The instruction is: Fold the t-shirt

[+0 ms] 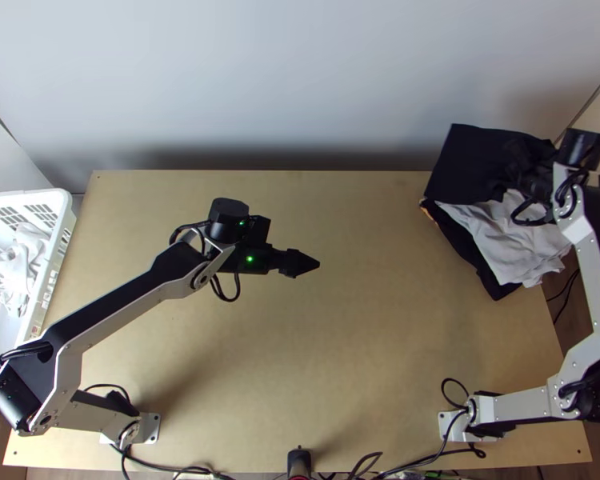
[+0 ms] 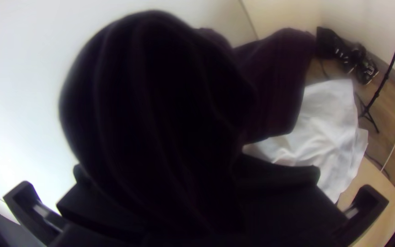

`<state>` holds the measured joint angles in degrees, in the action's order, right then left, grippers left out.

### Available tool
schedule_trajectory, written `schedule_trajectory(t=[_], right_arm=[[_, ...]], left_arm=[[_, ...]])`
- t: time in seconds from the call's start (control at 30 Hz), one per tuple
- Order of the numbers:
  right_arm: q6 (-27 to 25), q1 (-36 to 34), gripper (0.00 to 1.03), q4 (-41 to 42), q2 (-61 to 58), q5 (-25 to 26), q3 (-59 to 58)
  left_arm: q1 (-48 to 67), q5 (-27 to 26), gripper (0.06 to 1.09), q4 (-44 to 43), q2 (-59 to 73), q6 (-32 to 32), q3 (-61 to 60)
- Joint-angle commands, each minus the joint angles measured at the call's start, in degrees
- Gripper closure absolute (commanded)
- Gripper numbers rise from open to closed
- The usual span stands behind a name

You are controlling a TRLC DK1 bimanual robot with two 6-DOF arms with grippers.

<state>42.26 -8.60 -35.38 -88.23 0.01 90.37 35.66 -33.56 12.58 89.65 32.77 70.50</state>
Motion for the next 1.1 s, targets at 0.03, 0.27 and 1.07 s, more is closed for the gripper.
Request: schedule_trajectory(t=[0.03, 0.27, 1.07], right_arm=[[2.2, -4.0, 1.0, -4.4, -2.4, 0.5, 3.1], [0.5, -9.0, 1.0, -5.7, -1.7, 2.0, -4.3], [-9.7, -17.2, 0.04, 4.4, -6.1, 3.0, -21.1]], left_arm=[[-0.7, -0.1, 0.11, 0.1, -0.4, -0.4, -0.2], [-1.6, -0.1, 0.11, 0.3, -1.0, -1.0, -0.4], [-3.0, -1.0, 0.11, 0.0, -2.8, -1.9, -2.6]])
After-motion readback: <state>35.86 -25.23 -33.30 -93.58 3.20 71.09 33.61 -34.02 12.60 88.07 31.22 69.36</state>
